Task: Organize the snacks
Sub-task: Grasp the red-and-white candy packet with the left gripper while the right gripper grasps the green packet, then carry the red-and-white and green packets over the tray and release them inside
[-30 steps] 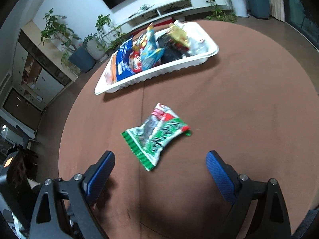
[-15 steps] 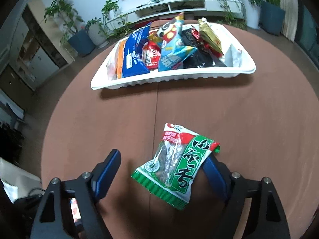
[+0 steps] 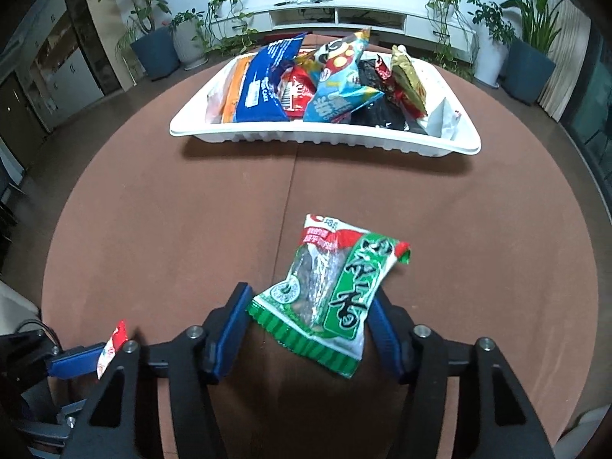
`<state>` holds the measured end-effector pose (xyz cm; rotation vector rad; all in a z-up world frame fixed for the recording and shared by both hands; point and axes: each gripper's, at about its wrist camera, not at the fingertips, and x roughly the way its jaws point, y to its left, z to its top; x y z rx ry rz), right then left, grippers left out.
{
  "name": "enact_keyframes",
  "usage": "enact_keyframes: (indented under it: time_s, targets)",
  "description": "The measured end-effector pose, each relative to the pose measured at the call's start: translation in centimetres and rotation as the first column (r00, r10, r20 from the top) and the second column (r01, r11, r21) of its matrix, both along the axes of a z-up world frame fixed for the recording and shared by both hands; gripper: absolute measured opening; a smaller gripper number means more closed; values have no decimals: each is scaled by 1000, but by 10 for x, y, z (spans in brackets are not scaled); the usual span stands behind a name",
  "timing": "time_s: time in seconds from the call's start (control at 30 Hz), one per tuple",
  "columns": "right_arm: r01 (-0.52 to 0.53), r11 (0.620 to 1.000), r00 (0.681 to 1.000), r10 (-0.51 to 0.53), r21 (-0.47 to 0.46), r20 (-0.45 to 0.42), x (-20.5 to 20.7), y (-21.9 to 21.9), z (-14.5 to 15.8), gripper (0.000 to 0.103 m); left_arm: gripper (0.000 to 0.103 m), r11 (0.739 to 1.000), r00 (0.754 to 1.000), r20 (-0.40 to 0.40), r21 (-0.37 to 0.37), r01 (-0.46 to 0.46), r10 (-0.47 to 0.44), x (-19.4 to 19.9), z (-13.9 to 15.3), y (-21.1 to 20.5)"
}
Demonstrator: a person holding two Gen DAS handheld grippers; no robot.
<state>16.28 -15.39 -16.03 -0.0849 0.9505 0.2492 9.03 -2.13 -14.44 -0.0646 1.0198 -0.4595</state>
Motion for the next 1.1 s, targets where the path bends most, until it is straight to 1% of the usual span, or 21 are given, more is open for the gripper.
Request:
enact_keyframes:
  time_s: [0.03, 0.1, 0.17, 0.33, 0.47, 0.6, 0.63, 0.97, 1.1]
  targets:
    - [-1, 1000, 1000, 1, -5, 2, 0, 0, 0, 56, 31, 1000, 1000, 0, 1, 0, 0, 0, 0, 0]
    - [-6, 1000, 1000, 6, -2, 2, -1, -2, 0, 54, 31, 1000, 1000, -1, 3, -2, 2, 1, -1, -1]
    - [-7, 1000, 1000, 7, -5, 3, -1, -5, 1, 47, 31, 1000, 1000, -1, 3, -4, 4, 1, -1, -1]
    - [-12, 1000, 1000, 12, 21, 4, 0, -9, 2, 43, 31, 1000, 1000, -1, 4, -7, 8, 1, -2, 0]
    - [-9, 999, 1000, 9, 49, 7, -1, -16, 6, 37, 31, 1000, 1000, 1, -1, -11, 11, 1, -1, 0]
    - [-7, 998, 1000, 7, 61, 6, -3, -21, 6, 35, 31, 1000, 1000, 0, -2, -13, 13, 0, -1, 1]
    - [-7, 998, 1000, 7, 65, 5, -4, -22, 7, 32, 31, 1000, 1000, 0, -1, -12, 12, 0, -1, 1]
    - [-12, 996, 1000, 12, 93, 0, -11, -32, 8, 30, 31, 1000, 1000, -1, -3, -14, 13, 1, -1, 0]
    - [-11, 991, 1000, 11, 133, 2, -14, -38, 14, 29, 31, 1000, 1000, 2, -15, -15, 15, 0, 1, 2]
